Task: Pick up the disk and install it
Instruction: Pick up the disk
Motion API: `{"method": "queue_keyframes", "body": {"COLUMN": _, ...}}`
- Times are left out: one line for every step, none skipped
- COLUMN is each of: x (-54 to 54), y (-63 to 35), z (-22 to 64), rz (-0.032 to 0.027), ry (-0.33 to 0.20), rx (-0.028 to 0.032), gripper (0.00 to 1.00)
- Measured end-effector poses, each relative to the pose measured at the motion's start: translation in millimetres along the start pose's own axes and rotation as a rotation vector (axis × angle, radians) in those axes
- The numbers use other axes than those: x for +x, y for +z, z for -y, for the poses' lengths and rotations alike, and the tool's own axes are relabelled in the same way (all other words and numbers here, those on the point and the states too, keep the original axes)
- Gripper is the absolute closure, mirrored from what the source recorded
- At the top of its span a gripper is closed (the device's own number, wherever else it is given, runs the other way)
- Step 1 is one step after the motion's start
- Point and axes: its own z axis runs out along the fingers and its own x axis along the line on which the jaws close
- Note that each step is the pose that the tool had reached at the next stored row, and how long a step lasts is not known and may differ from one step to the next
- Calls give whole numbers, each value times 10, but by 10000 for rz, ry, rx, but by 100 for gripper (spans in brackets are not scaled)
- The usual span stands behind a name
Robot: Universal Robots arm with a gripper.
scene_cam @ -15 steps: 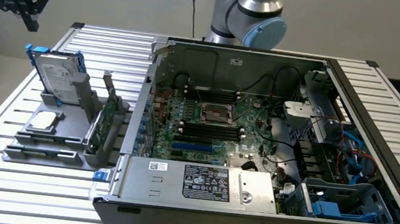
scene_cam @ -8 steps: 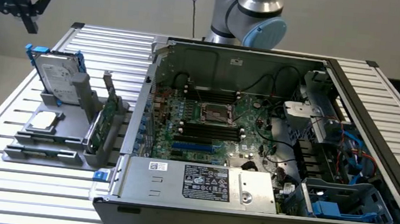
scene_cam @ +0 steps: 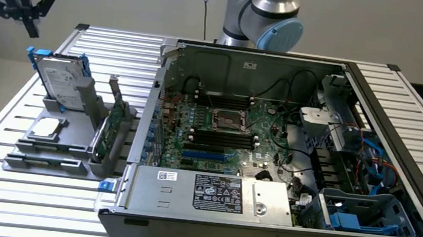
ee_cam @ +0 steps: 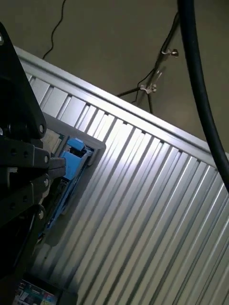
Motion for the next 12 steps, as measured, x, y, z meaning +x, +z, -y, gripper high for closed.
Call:
{"method": "queue_keyframes", "body": {"x": 0, "y": 6, "z": 1, "rz": -19, "ry": -191, "rx": 5, "gripper": 89}}
{"method": "queue_keyframes", "body": {"x": 0, "y": 10, "z": 1, "rz": -35, "ry": -368, "rx": 9, "gripper": 89}}
{"method": "queue_keyframes", "body": {"x": 0, "y": 13, "z": 0, "rz": -53, "ry": -548, "rx": 13, "gripper": 89}}
{"method": "queue_keyframes", "body": {"x": 0, "y": 17, "z": 1, "rz": -70, "ry": -720, "rx": 17, "gripper": 89}}
{"method": "queue_keyframes", "body": {"x": 0, "y": 19, "z": 1, "rz": -91, "ry": -911, "rx": 21, "gripper": 89}}
{"method": "queue_keyframes", "body": {"x": -1, "y": 22, "z": 1, "rz": -110, "ry": -1090, "rx": 25, "gripper": 89}}
{"method": "queue_keyframes", "body": {"x": -1, "y": 25, "z": 1, "rz": -127, "ry": -1268, "rx": 29, "gripper": 89}}
{"method": "queue_keyframes", "body": {"x": -1, "y": 28, "z": 1, "rz": -145, "ry": -1443, "rx": 33, "gripper": 89}}
{"method": "queue_keyframes", "body": {"x": -1, "y": 32, "z": 1, "rz": -164, "ry": -1636, "rx": 38, "gripper": 89}}
{"method": "queue_keyframes", "body": {"x": -2, "y": 34, "z": 2, "rz": -182, "ry": -1816, "rx": 41, "gripper": 89}}
{"method": "queue_keyframes", "body": {"x": -2, "y": 37, "z": 2, "rz": -200, "ry": -1994, "rx": 45, "gripper": 89}}
{"method": "queue_keyframes", "body": {"x": -2, "y": 40, "z": 2, "rz": -218, "ry": -2173, "rx": 50, "gripper": 89}}
